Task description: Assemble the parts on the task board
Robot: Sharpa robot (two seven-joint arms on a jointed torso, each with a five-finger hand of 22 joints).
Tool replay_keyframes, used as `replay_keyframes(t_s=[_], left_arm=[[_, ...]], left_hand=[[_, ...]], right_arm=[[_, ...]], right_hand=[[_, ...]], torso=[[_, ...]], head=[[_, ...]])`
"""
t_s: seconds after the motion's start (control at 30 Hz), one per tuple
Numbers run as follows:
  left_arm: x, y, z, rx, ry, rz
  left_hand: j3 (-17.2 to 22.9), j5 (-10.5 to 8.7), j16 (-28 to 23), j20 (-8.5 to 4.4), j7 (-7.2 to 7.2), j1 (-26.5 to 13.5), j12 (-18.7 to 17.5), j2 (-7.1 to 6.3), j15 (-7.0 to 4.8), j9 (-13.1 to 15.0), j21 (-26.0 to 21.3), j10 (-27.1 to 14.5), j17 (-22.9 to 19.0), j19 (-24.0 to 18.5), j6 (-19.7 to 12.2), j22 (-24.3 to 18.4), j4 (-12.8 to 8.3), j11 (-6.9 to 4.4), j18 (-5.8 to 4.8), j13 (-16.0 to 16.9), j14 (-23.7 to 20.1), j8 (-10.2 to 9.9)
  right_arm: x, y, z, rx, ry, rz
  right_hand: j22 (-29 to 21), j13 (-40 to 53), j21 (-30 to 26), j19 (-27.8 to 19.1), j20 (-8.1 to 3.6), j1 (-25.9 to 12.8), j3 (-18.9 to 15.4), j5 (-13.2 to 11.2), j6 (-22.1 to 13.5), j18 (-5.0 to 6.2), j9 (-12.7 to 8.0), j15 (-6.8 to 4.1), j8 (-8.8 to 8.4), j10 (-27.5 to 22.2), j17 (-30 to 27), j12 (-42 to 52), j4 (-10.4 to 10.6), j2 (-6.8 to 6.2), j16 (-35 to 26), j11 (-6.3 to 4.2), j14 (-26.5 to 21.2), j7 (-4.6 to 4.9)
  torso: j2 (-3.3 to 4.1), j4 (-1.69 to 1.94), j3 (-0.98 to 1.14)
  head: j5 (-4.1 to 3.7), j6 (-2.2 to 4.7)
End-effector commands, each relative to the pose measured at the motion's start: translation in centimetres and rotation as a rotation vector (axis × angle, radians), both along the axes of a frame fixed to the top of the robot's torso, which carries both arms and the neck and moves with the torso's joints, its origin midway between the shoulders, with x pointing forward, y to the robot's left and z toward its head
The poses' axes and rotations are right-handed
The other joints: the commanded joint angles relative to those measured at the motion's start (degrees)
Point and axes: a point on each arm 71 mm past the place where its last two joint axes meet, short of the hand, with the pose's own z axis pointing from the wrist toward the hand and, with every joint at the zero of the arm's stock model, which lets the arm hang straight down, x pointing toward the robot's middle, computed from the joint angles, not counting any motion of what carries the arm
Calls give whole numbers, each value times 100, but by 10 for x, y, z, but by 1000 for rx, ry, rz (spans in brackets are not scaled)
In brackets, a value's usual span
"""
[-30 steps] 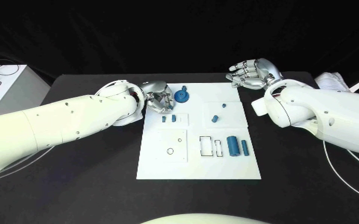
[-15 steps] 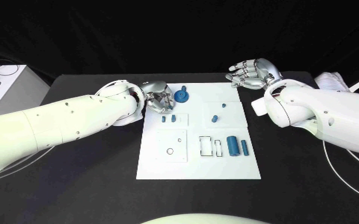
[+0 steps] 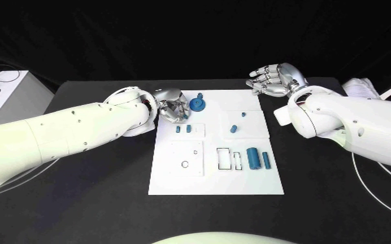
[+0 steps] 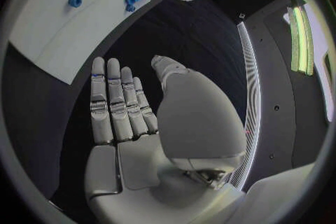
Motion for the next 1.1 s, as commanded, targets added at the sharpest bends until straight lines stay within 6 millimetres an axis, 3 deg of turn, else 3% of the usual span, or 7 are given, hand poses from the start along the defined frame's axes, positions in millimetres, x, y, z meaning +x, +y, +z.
replay_keyframes(t_s=[0.03,0.27,0.5,0.97,1.1], left_arm=[[-2,2,-9,32,47,-1],[-3,2,-8,16,44,-1],[-2,4,-8,12,40,11],[-2,10,-8,15,38,32],[-1,14,-8,16,36,39]], left_hand=[[0,-3,-23,17,46,-60,-39,21,-8,-8,-27,-6,-9,-43,-18,-10,-37,53,-63,-8,-47,-31],[-2,0,-38,65,106,-111,-236,-30,48,-83,-80,-76,-129,-116,-254,-66,-42,115,-50,-24,-128,-264],[10,-9,-55,98,-1,-178,-437,-109,68,-255,-130,-44,-298,-149,-738,-104,-27,131,-36,-16,-215,-646],[5,-9,-55,103,-16,-190,-478,-123,73,-294,-142,-38,-324,-151,-822,-111,-20,137,-35,-11,-225,-713],[6,-9,-54,103,-16,-189,-482,-123,73,-298,-144,-39,-323,-152,-828,-114,-20,137,-35,-11,-224,-718]], right_arm=[[-1,2,0,0,-7,19],[0,1,0,-1,-8,18],[0,1,0,-1,-8,18],[0,0,0,-2,-3,20],[-1,1,-1,-21,6,43]], right_hand=[[-6,-5,17,23,-4,-14,28,22,-39,32,-9,1,31,-20,-6,21,-19,51,-33,22,21,259],[-6,-5,17,23,-4,-14,28,22,-39,32,-9,1,31,-20,-6,21,-19,51,-33,22,21,259],[-6,-5,17,23,-4,-14,28,22,-39,32,-9,1,31,-20,-6,21,-19,51,-33,22,21,259],[-46,-43,19,30,-4,-20,35,24,-45,31,-21,1,42,-27,-8,44,-25,50,-42,22,23,260],[-77,-85,60,114,-37,96,120,12,22,39,-24,-40,92,39,5,97,-114,62,-11,-16,119,225]], torso=[[3,-7,0],[-2,0,-3],[-3,1,-5],[3,-5,-5],[1,-1,-4]], head=[[4,9],[1,10],[4,19],[3,23],[-12,38]])
